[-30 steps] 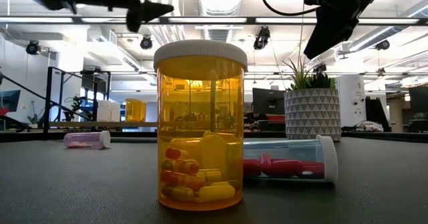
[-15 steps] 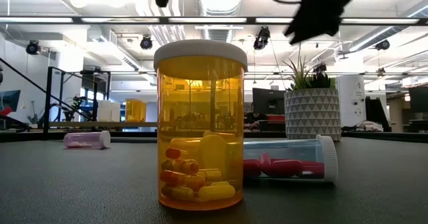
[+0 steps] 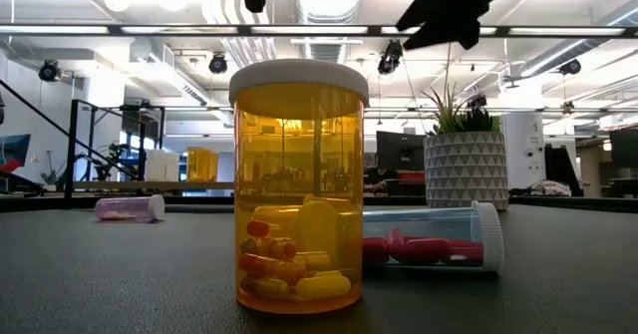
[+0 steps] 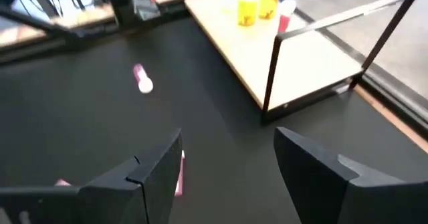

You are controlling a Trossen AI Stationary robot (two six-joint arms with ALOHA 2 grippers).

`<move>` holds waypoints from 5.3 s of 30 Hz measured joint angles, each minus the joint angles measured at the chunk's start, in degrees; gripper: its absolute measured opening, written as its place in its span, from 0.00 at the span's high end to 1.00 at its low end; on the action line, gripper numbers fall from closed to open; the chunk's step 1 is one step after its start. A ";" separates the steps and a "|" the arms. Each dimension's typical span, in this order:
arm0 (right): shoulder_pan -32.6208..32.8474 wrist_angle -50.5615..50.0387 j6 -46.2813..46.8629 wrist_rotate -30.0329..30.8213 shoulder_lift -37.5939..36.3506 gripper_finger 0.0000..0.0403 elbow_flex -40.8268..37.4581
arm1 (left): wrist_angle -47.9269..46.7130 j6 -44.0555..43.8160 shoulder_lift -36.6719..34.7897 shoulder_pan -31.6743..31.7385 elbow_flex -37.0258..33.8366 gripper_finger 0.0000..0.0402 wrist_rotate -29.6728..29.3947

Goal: Pick and place medicine bottles onto shelf by color
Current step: Put the top right pink pill bottle on the shelf

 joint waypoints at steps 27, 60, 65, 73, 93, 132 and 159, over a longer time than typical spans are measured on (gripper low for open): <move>4.29 13.67 0.27 -6.40 28.25 0.43 0.04 | -14.21 -1.01 -14.51 -1.38 -2.18 0.45 9.99; 4.24 27.21 1.25 -6.21 42.10 0.71 0.04 | -14.16 -1.05 -17.26 -1.38 -4.25 0.45 10.13; 3.91 23.83 2.08 -6.19 37.96 0.78 0.02 | -15.59 -5.91 -17.28 -1.38 -5.88 0.45 10.71; 3.23 20.10 1.68 -5.64 24.91 0.74 -0.02 | -21.31 -10.49 -15.62 -1.38 -7.63 0.45 10.73; 3.93 16.99 12.22 -11.38 5.24 0.75 0.00 | -25.22 3.95 -3.82 -4.30 -1.34 0.45 11.13; 4.17 -18.97 -8.00 -8.61 21.01 0.75 33.83 | -38.56 13.97 0.97 -6.62 7.48 0.45 13.04; 4.28 -19.41 -8.57 -8.74 20.65 0.75 33.81 | -37.45 14.01 0.95 -6.58 7.43 0.75 12.22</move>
